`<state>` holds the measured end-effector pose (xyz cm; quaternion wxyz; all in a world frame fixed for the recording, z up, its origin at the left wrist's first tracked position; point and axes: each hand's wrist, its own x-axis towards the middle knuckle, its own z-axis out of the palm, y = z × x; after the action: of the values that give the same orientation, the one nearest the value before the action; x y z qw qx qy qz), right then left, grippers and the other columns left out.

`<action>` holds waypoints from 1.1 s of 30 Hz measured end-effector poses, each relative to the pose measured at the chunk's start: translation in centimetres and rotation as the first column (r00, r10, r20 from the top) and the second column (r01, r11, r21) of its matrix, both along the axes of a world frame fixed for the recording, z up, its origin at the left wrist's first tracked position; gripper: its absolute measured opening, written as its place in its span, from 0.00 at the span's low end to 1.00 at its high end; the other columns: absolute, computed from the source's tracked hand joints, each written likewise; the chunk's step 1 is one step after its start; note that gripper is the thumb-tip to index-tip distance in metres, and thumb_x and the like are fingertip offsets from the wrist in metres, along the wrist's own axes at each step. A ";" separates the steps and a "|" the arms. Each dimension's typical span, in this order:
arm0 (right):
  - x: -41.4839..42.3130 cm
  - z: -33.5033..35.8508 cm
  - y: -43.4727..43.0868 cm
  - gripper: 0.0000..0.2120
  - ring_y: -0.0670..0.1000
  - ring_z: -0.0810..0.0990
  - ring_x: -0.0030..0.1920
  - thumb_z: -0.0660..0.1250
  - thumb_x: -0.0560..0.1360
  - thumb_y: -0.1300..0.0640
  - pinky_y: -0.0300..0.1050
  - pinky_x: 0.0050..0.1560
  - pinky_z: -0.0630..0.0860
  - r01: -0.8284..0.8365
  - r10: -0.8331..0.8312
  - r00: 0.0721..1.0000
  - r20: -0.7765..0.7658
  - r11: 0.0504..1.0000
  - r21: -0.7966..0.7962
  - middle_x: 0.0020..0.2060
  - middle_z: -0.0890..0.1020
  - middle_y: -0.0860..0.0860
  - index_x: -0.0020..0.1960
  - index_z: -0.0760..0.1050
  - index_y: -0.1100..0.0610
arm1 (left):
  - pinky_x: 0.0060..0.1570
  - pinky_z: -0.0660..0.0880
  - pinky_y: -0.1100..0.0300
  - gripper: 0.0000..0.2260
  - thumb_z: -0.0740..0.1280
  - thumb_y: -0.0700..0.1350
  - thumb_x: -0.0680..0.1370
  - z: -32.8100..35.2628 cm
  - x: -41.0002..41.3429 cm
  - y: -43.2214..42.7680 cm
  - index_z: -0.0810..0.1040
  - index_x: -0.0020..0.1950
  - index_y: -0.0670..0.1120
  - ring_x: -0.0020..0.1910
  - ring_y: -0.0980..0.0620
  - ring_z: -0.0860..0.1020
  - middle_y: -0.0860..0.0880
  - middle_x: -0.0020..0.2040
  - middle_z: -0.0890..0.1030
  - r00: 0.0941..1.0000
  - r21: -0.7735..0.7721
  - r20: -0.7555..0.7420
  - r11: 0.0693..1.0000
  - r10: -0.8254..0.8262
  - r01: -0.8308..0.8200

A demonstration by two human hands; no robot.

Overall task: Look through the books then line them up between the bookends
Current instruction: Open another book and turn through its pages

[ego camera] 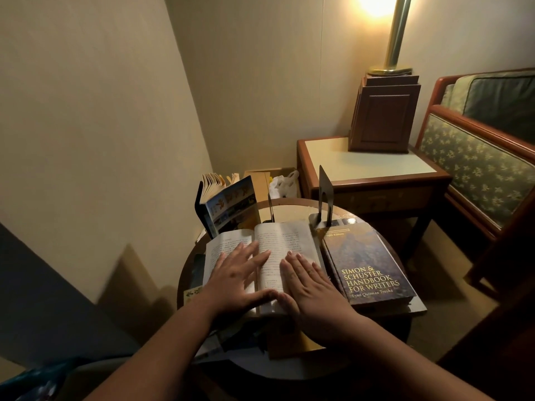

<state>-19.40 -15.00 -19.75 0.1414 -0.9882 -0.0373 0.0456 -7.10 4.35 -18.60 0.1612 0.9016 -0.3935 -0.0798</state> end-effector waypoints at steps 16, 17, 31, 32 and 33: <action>1.2 -0.6 0.1 0.33 0.43 0.23 0.74 0.35 0.80 0.33 0.43 0.75 0.31 -0.011 0.011 1.000 0.028 1.000 0.003 0.76 0.27 0.45 0.77 0.28 0.47 | 0.67 0.67 0.42 0.28 0.62 0.65 0.77 -0.6 -0.2 2.8 0.56 0.76 0.67 0.74 0.39 0.61 0.49 0.80 0.47 0.806 -0.200 -0.415 0.822 0.421 -0.533; 1.2 -0.7 0.1 0.34 0.43 0.24 0.74 0.33 0.79 0.32 0.43 0.75 0.31 -0.011 0.010 1.000 0.022 1.000 0.004 0.76 0.27 0.44 0.77 0.28 0.47 | 0.66 0.69 0.41 0.28 0.62 0.66 0.76 -0.4 0.0 2.9 0.58 0.74 0.69 0.73 0.39 0.64 0.48 0.80 0.50 0.790 -0.209 -0.434 0.805 0.433 -0.556; 1.4 0.0 0.0 0.43 0.46 0.26 0.75 0.27 0.68 0.25 0.48 0.77 0.32 0.032 -0.029 0.999 -0.046 0.997 0.067 0.77 0.29 0.45 0.77 0.28 0.46 | 0.52 0.75 0.57 0.29 0.76 0.57 0.70 3.3 1.4 4.7 0.73 0.69 0.55 0.62 0.50 0.73 0.52 0.65 0.72 0.731 -0.366 -0.542 0.667 0.414 -0.649; 1.4 0.5 0.1 0.43 0.46 0.27 0.76 0.29 0.69 0.25 0.47 0.77 0.32 0.038 -0.033 0.998 -0.061 0.997 0.073 0.78 0.30 0.45 0.77 0.29 0.46 | 0.50 0.74 0.58 0.27 0.77 0.53 0.71 3.9 1.6 4.9 0.74 0.68 0.52 0.61 0.49 0.73 0.51 0.63 0.72 0.740 -0.383 -0.513 0.655 0.435 -0.651; 1.4 1.1 0.3 0.42 0.46 0.28 0.76 0.32 0.72 0.26 0.47 0.76 0.32 0.041 -0.034 0.996 -0.082 0.996 0.079 0.78 0.32 0.46 0.78 0.31 0.46 | 0.49 0.75 0.58 0.27 0.77 0.51 0.70 4.4 1.9 5.0 0.75 0.67 0.51 0.60 0.48 0.74 0.50 0.63 0.73 0.748 -0.404 -0.481 0.642 0.457 -0.652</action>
<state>-18.00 -14.74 -18.70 0.1836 -0.9795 -0.0147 0.0812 -5.23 9.39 -14.22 0.4934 0.8652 -0.0650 -0.0611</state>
